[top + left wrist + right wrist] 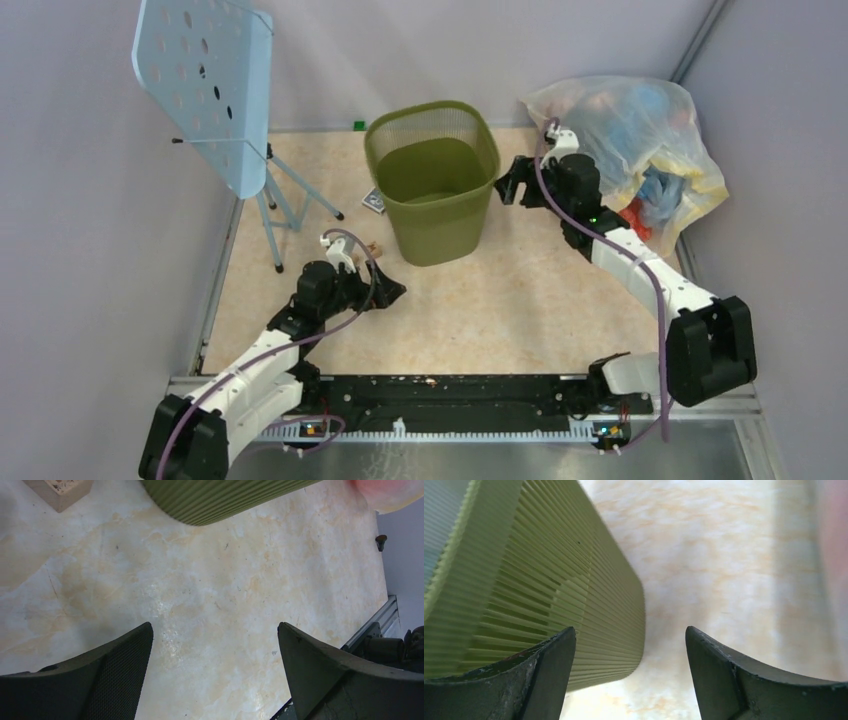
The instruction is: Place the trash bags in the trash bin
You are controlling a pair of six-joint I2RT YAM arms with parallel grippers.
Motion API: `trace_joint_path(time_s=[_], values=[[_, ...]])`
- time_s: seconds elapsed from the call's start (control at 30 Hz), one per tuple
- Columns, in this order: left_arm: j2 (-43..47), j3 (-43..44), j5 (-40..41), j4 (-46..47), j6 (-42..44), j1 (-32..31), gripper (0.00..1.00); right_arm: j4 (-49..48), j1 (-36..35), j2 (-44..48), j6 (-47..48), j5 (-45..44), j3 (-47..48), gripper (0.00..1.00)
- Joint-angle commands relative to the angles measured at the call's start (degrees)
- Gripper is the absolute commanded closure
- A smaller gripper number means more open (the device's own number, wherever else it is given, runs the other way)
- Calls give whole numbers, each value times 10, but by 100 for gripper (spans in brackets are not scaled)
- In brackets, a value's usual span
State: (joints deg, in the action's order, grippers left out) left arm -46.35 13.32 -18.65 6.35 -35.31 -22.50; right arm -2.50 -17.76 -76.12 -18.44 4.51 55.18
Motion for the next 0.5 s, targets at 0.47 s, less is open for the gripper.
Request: trace_joint_path(time_s=[0.47], values=[[-66, 36, -26, 74, 59, 0, 1, 225, 126, 268, -40, -164, -39, 43]])
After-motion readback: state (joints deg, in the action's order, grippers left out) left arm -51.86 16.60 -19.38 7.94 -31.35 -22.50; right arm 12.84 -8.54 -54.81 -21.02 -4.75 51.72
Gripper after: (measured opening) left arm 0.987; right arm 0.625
